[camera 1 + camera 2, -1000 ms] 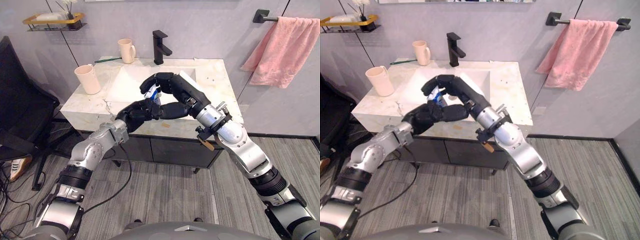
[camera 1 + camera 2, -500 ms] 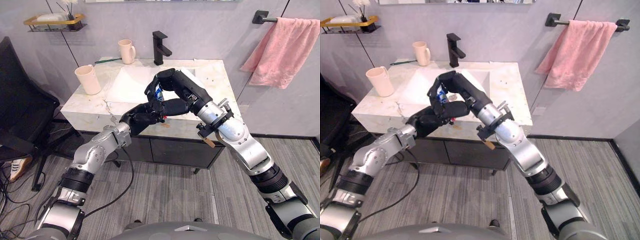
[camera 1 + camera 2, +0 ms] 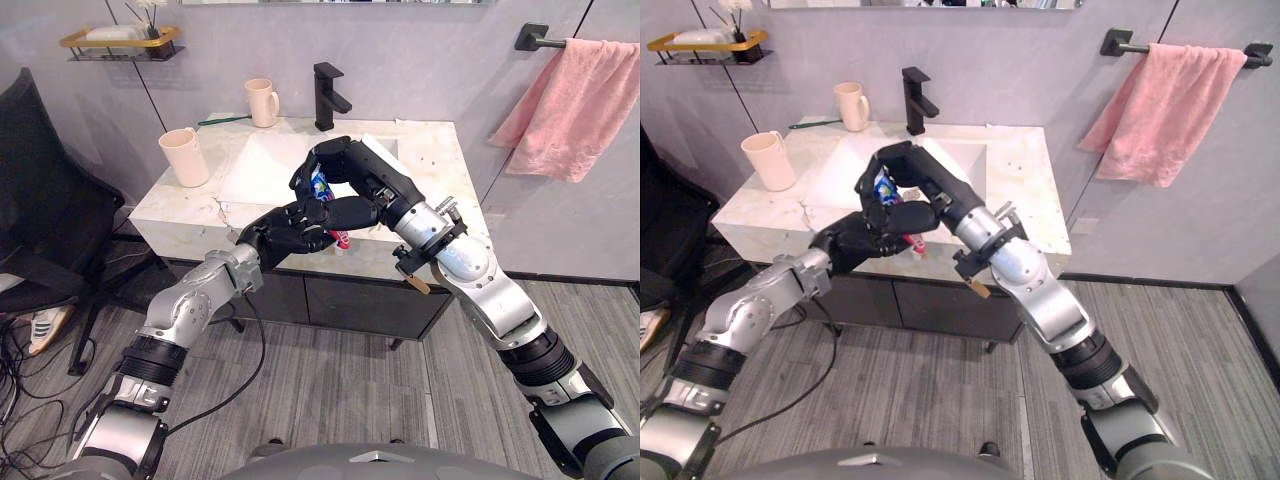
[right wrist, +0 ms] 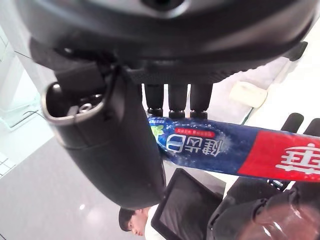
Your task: Organize the bathroom.
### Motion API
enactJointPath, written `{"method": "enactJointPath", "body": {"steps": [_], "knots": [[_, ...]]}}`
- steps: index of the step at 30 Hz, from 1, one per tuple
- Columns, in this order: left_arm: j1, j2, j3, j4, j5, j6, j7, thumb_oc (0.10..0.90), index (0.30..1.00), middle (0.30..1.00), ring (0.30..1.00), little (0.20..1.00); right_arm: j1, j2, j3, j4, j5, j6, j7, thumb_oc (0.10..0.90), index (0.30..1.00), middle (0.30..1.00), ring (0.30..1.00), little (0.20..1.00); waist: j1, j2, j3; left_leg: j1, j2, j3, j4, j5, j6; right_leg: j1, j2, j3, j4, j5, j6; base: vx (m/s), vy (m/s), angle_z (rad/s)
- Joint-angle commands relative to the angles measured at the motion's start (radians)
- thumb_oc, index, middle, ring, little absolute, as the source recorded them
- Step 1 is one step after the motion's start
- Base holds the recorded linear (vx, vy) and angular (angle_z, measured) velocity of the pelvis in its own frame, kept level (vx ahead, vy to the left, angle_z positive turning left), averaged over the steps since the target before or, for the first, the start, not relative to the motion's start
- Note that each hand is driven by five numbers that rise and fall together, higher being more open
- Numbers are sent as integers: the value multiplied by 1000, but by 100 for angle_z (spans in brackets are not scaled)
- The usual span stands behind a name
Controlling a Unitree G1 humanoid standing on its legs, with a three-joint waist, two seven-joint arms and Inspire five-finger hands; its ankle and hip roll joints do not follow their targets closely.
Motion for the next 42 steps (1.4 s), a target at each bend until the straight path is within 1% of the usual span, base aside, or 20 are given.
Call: {"method": "enactJointPath", "body": {"steps": [1, 9, 12, 15, 16, 22, 26, 30, 34, 36, 37, 38, 40, 42], "knots": [[-129, 8, 71, -26, -42, -78, 9, 800, 900, 900, 900, 900, -103, 58, -15, -101, 30, -96, 1, 400, 300, 300, 300, 300, -5, -6, -62, 7, 10, 6, 8, -40, 17, 65, -64, -12, 10, -131, 46, 0, 0, 0], [-81, 14, 97, -63, -50, -80, 14, 800, 900, 900, 900, 900, -87, 46, -33, -109, 27, -100, -3, 400, 300, 300, 300, 300, 7, -8, -63, 3, 8, 1, 11, -40, 20, 66, -68, -22, 10, -130, 47, 2, -2, 1], [-32, 25, 125, -141, -48, -38, -19, 800, 900, 900, 900, 900, -70, 37, -51, -126, 18, -99, -10, 400, 300, 300, 300, 300, 21, -10, -59, -2, 6, -12, 13, -41, 22, 66, -69, -29, 12, -130, 46, 1, -16, 6], [38, 16, 146, -220, -54, -10, -52, 800, 900, 900, 900, 900, -39, 27, -75, -140, 10, -117, -9, 400, 300, 300, 300, 300, 36, -12, -57, -6, 5, -26, 13, -42, 24, 68, -70, -37, 12, -131, 44, -2, -12, 7], [71, 13, 154, -253, -58, 13, -59, 800, 900, 900, 900, 900, -24, 23, -84, -146, 7, -128, -7, 400, 300, 300, 300, 300, 42, -12, -55, -9, 5, -32, 13, -42, 24, 68, -69, -40, 12, -132, 44, -6, -13, 11], [210, -1, 185, -345, -97, 36, -112, 800, 900, 900, 900, 900, 5, 1, -113, -158, 0, -159, -12, 400, 300, 300, 300, 300, 73, -15, -50, -21, 0, -60, 17, -41, 27, 68, -68, -51, 12, -132, 38, -17, -4, 13], [252, -6, 200, -357, -99, 41, -110, 800, 900, 900, 900, 900, 2, -6, -114, -156, 4, -167, -28, 400, 300, 300, 300, 300, 87, -17, -50, -27, -3, -74, 15, -38, 29, 67, -67, -57, 14, -132, 35, -12, 2, 9], [275, -2, 216, -364, -107, 32, -125, 800, 900, 900, 900, 900, -4, -10, -113, -151, -2, -162, -44, 400, 300, 300, 300, 300, 100, -18, -51, -32, -5, -82, 14, -34, 30, 68, -66, -65, 12, -130, 34, -6, 0, 8], [291, -1, 216, -376, -119, 49, -136, 800, 900, 900, 900, 900, 2, -16, -114, -148, -21, -164, -58, 400, 300, 300, 300, 300, 106, -18, -52, -35, -7, -85, 14, -32, 30, 70, -67, -71, 10, -127, 34, 0, 0, 0], [296, -3, 210, -371, -115, 93, -151, 800, 900, 900, 900, 900, 2, -21, -116, -147, -22, -162, -65, 400, 300, 300, 300, 300, 105, -17, -51, -36, -6, -82, 15, -32, 30, 69, -68, -73, 11, -126, 34, 0, 0, 0], [302, -2, 206, -366, -88, 127, -172, 800, 900, 900, 900, 900, 2, -24, -119, -147, -22, -161, -67, 400, 300, 300, 300, 300, 105, -16, -51, -37, -7, -81, 17, -32, 30, 68, -69, -74, 11, -126, 34, 0, 0, 0], [313, 2, 199, -365, -85, 135, -174, 800, 900, 900, 900, 900, 6, -31, -126, -146, -19, -167, -65, 400, 300, 300, 300, 300, 106, -14, -52, -38, -8, -82, 18, -32, 31, 68, -69, -73, 10, -125, 35, 0, 0, 0], [343, 0, 197, -347, -93, 188, -164, 800, 900, 900, 900, 900, 11, -47, -135, -143, -16, -182, -64, 400, 300, 300, 300, 300, 108, -10, -50, -40, -10, -82, 21, -34, 33, 68, -71, -74, 10, -124, 34, 0, 0, 0], [355, -2, 199, -336, -85, 197, -163, 800, 900, 900, 900, 900, 12, -51, -138, -143, -14, -184, -62, 400, 300, 300, 300, 300, 108, -9, -50, -40, -10, -82, 22, -34, 33, 68, -71, -74, 10, -124, 34, 0, 0, 0]]}}
